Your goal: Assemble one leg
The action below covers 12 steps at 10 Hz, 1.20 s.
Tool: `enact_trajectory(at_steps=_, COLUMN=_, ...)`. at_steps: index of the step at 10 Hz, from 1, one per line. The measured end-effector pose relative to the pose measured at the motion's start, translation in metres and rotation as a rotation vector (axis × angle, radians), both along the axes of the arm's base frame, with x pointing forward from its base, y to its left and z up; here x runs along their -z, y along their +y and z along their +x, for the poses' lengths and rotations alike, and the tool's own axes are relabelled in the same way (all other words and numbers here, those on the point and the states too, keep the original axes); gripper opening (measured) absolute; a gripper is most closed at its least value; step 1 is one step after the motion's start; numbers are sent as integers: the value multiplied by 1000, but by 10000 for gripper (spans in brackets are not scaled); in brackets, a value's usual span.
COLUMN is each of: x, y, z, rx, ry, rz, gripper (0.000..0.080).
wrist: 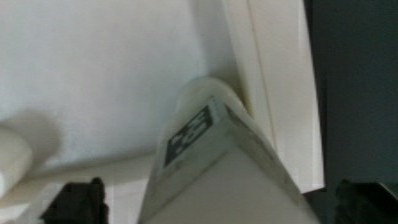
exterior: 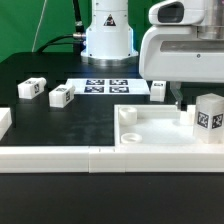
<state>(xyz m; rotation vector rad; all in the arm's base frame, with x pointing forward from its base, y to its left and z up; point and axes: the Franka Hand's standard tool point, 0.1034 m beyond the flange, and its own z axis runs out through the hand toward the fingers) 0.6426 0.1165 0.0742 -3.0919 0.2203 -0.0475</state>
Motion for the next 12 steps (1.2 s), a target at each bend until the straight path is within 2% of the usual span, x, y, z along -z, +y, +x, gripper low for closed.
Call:
enact_trajectory(at_steps=3, x=-3, y=-6, z=4, rx=-377, ry=-17, rz=-31, gripper=648)
enact_trajectory(at_steps=6, x=-3, y=-7, z=4, rx=-511, ry=-22, rz=-36, gripper=648)
enact_trajectory(at_steps=8, x=-3, y=-6, z=4, rx=-487, ry=-21, rz=-34, gripper=383)
enact_trajectory(at_steps=9, x=-3, y=-5, z=4, rx=-466, ry=-21, rz=-33, gripper=383)
enact_trajectory(at_steps=10, x=-2, y=-6, z=4, rx=-467, ry=-20, rz=-33, gripper=291)
enact_trajectory(at_steps=12, x=-2, y=-5, z=3, rx=-283, ry=-14, rz=-24, gripper=291)
